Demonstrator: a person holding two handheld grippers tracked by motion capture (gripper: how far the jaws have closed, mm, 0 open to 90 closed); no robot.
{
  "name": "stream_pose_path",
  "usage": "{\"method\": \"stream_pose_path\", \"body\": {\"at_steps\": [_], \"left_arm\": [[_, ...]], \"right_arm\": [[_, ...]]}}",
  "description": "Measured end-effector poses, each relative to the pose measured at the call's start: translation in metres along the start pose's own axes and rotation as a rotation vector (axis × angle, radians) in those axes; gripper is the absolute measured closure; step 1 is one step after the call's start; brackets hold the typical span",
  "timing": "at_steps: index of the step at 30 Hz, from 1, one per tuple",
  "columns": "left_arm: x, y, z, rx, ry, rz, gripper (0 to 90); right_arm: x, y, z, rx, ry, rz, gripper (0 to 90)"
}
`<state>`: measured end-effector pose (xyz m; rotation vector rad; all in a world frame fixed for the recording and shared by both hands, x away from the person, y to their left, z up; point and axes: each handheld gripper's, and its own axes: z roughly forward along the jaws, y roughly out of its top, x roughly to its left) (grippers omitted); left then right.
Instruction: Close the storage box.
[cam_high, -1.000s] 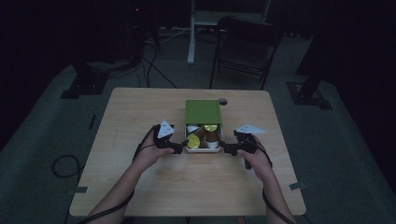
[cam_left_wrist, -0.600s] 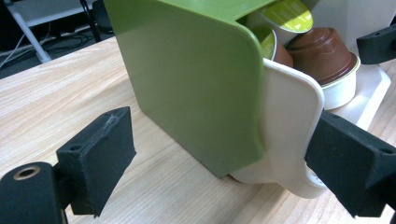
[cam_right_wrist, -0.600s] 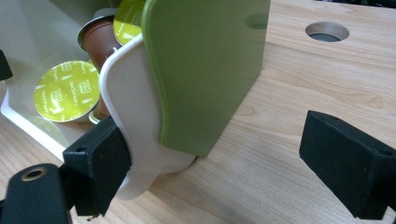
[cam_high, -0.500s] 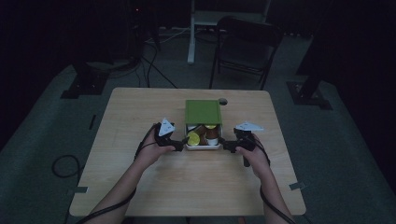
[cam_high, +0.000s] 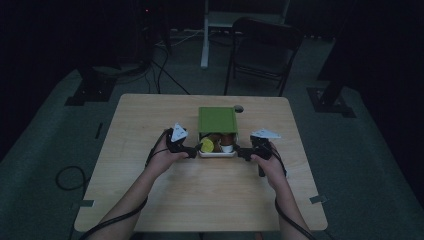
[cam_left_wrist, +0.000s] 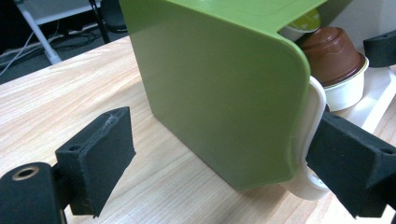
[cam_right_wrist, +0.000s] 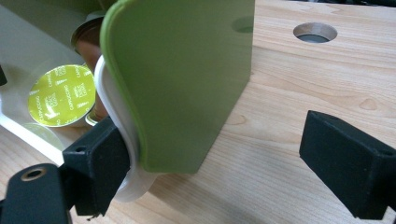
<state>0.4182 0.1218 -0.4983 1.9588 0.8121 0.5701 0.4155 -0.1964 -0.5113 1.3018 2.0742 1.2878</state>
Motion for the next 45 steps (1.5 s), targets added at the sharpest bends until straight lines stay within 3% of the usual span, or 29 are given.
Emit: {"method": "stream_pose_path", "body": {"at_steps": [17,22,29,34,45], "left_arm": [[0.001,0.003,0.006,-0.002,0.032,0.012,10.4],[-0.004,0.004,0.003,-0.01,0.001,0.017,10.5],[-0.009,0.003,-0.004,-0.018,-0.034,-0.008,10.5],[-0.013,-0.002,-0.009,-0.004,-0.069,-0.032,10.5],[-0.014,-0.007,-0.022,-0.005,-0.08,-0.065,10.5]], "right_arm": [[0.001,0.004,0.006,0.009,-0.047,0.025,10.2],[0.003,0.002,0.005,0.008,-0.046,0.024,10.3],[0.004,0.001,-0.001,-0.015,-0.041,0.029,10.3],[0.005,-0.002,-0.005,-0.001,-0.042,0.029,10.3],[0.006,-0.007,-0.014,0.003,-0.045,0.021,10.3]]}}
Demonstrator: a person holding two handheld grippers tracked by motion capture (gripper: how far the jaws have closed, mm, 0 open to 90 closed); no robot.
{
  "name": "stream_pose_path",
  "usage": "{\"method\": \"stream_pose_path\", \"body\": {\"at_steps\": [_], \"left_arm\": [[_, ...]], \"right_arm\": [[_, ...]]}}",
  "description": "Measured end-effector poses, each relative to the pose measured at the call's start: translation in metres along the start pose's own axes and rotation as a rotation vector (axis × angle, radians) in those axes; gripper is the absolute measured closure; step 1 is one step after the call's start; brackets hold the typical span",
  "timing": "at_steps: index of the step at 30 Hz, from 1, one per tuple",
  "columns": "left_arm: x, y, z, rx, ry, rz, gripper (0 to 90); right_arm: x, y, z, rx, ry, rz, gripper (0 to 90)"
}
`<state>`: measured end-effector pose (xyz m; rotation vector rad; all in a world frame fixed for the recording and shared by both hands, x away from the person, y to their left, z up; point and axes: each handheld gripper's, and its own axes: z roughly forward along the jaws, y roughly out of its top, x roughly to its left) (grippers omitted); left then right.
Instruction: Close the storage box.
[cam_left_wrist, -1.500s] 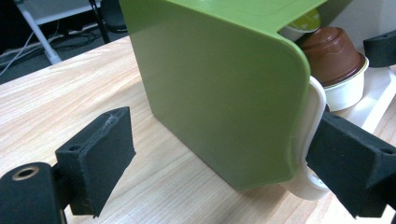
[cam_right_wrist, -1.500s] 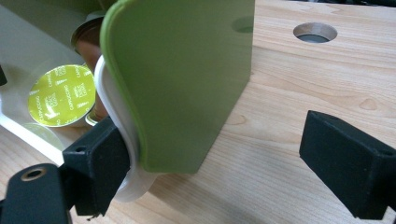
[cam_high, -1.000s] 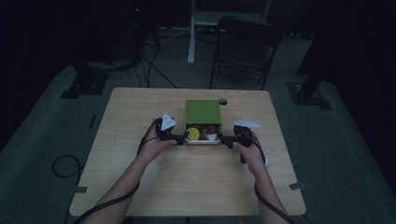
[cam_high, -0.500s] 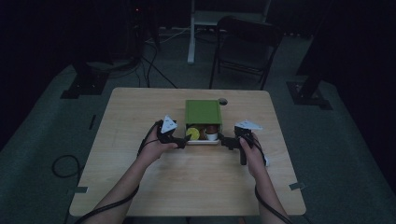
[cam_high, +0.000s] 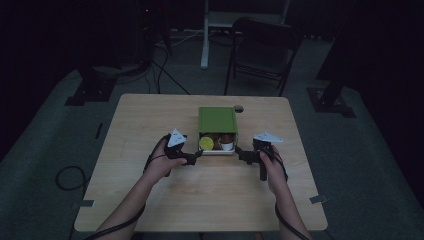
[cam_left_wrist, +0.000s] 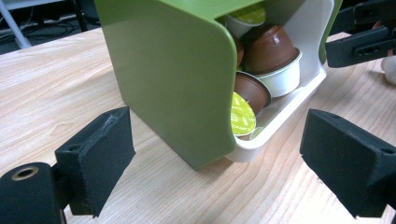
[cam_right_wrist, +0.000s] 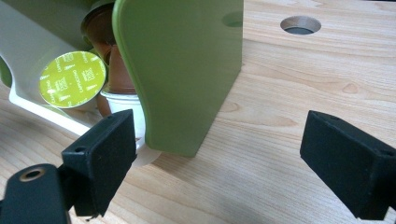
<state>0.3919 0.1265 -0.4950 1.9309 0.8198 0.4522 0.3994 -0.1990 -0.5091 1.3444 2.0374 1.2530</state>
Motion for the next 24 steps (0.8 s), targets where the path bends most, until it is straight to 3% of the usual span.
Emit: {"method": "stream_pose_path", "body": {"at_steps": [14,24], "left_arm": [[0.0,-0.008,-0.014,0.017,0.014,0.003,10.5],[-0.002,-0.02,-0.022,0.047,0.021,-0.002,10.5]], "right_arm": [[-0.001,-0.009,-0.012,0.001,-0.008,-0.005,10.3],[0.001,-0.017,-0.025,0.013,-0.011,-0.044,10.3]]}}
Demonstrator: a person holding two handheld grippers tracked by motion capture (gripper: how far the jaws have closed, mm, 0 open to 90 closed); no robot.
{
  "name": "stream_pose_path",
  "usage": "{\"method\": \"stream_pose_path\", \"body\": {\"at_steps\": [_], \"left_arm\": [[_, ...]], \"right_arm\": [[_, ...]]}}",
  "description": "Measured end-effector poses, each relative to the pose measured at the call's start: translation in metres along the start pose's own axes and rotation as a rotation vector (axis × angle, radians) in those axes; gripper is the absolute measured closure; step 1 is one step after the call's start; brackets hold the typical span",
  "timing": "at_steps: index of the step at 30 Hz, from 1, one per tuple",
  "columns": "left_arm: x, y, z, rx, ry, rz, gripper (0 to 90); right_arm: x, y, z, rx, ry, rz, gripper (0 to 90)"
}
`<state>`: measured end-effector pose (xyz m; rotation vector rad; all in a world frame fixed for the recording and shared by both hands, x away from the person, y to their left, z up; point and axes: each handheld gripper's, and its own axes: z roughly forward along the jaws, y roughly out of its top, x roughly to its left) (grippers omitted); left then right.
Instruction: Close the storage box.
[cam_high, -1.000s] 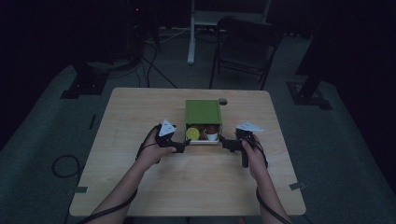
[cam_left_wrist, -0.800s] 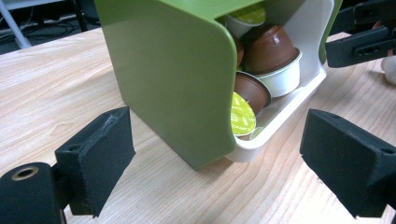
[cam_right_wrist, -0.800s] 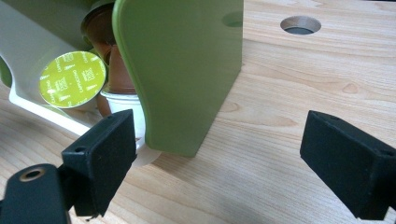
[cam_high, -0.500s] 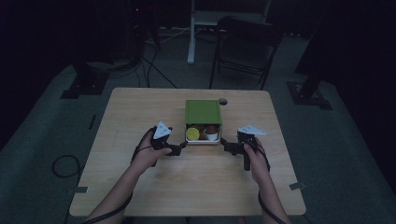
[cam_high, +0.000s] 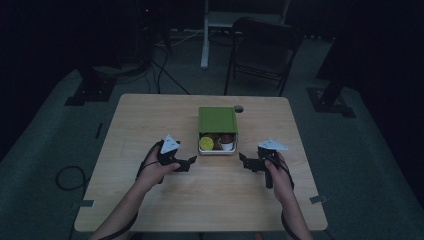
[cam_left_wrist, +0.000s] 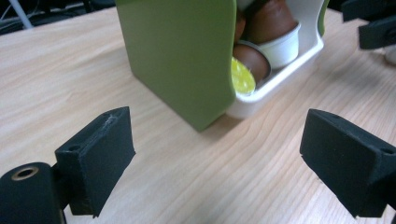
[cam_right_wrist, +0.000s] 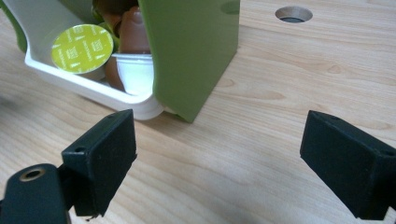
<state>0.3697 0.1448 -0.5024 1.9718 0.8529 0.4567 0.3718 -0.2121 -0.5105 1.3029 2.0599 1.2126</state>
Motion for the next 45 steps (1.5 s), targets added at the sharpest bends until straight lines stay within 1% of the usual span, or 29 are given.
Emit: {"method": "stream_pose_path", "body": {"at_steps": [3,10,16,17,20,22,24,27,31,35,37,39,41,45], "left_arm": [[-0.001,-0.006,-0.003,0.019,-0.004,0.005,10.5],[0.0,-0.017,-0.012,0.016,0.001,-0.01,10.5],[-0.001,-0.028,-0.02,0.037,0.004,-0.007,10.5],[-0.002,-0.03,-0.022,0.041,0.001,-0.006,10.5],[-0.004,-0.036,-0.024,0.045,-0.009,-0.019,10.5],[-0.005,-0.039,-0.026,0.059,-0.017,-0.009,10.5],[-0.007,-0.041,-0.029,0.075,-0.011,0.007,10.5],[-0.008,-0.044,-0.034,0.08,-0.009,0.006,10.5],[-0.01,-0.047,-0.041,0.092,-0.001,0.024,10.5],[-0.011,-0.052,-0.047,0.107,0.003,0.024,10.5],[-0.011,-0.055,-0.05,0.125,0.009,0.035,10.5],[-0.01,-0.058,-0.053,0.14,0.016,0.033,10.5],[-0.01,-0.06,-0.055,0.154,0.026,0.033,10.5],[-0.008,-0.067,-0.059,0.182,0.052,0.003,10.5]], "right_arm": [[0.002,-0.004,-0.004,-0.003,0.005,0.004,10.3],[0.004,-0.019,-0.01,0.021,-0.002,0.001,10.3],[0.008,-0.03,-0.016,0.037,0.003,-0.009,10.3],[0.008,-0.032,-0.017,0.039,0.003,-0.005,10.3],[0.008,-0.037,-0.02,0.045,0.005,-0.004,10.3],[0.008,-0.041,-0.021,0.053,0.004,-0.005,10.3],[0.008,-0.045,-0.022,0.058,0.002,-0.009,10.3],[0.008,-0.05,-0.024,0.067,0.002,-0.008,10.3],[0.009,-0.056,-0.027,0.075,-0.003,-0.004,10.3],[0.011,-0.059,-0.027,0.089,-0.005,-0.025,10.3],[0.012,-0.06,-0.028,0.09,-0.009,-0.034,10.3],[0.013,-0.061,-0.028,0.094,-0.019,-0.05,10.3],[0.014,-0.062,-0.028,0.098,-0.017,-0.052,10.3],[0.015,-0.064,-0.029,0.114,-0.026,-0.062,10.3]]}}
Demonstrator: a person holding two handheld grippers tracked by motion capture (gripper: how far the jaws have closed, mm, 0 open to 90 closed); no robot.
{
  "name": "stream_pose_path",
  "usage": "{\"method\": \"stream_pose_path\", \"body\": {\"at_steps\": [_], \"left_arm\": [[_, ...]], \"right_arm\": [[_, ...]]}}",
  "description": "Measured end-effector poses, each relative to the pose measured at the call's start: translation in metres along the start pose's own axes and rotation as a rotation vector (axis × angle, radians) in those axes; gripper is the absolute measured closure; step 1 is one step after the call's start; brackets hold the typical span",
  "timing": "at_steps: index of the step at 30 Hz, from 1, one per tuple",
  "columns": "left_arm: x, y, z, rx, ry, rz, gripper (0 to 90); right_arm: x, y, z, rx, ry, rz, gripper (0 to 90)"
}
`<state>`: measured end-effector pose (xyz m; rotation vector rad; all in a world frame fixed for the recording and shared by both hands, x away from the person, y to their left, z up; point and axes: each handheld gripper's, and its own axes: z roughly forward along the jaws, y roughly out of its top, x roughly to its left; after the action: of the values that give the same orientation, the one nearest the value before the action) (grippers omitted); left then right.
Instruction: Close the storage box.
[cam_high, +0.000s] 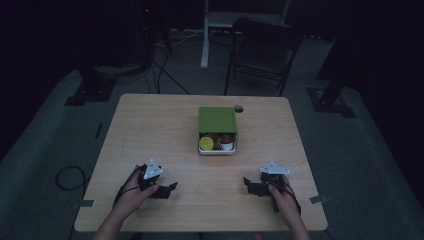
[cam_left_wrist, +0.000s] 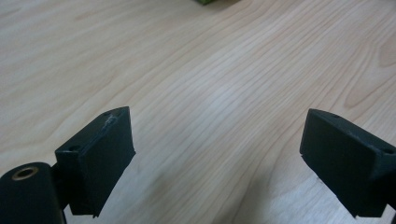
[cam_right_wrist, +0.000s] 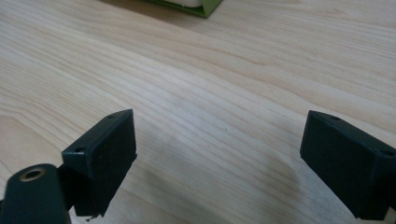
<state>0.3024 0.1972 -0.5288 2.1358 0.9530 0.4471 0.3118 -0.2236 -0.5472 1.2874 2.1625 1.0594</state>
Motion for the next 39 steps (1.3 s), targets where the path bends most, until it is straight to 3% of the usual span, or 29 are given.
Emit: {"method": "stream_pose_path", "body": {"at_steps": [12,15,18,28,39], "left_arm": [[0.004,-0.016,-0.006,0.094,0.058,-0.034,10.5],[0.004,-0.017,-0.007,0.089,0.069,-0.052,10.5],[0.003,-0.018,-0.008,0.091,0.086,-0.058,10.5],[0.006,-0.024,-0.007,0.104,0.12,-0.099,10.6],[0.007,-0.028,-0.005,0.07,0.121,-0.119,9.6]], "right_arm": [[0.002,-0.004,-0.002,0.062,-0.038,-0.005,10.3],[0.003,-0.005,-0.002,0.08,-0.047,-0.021,10.3],[0.003,-0.005,-0.002,0.084,-0.044,-0.001,10.3],[0.003,-0.005,-0.002,0.086,-0.043,0.001,10.3],[0.002,-0.005,-0.001,0.086,-0.043,0.001,10.3]]}}
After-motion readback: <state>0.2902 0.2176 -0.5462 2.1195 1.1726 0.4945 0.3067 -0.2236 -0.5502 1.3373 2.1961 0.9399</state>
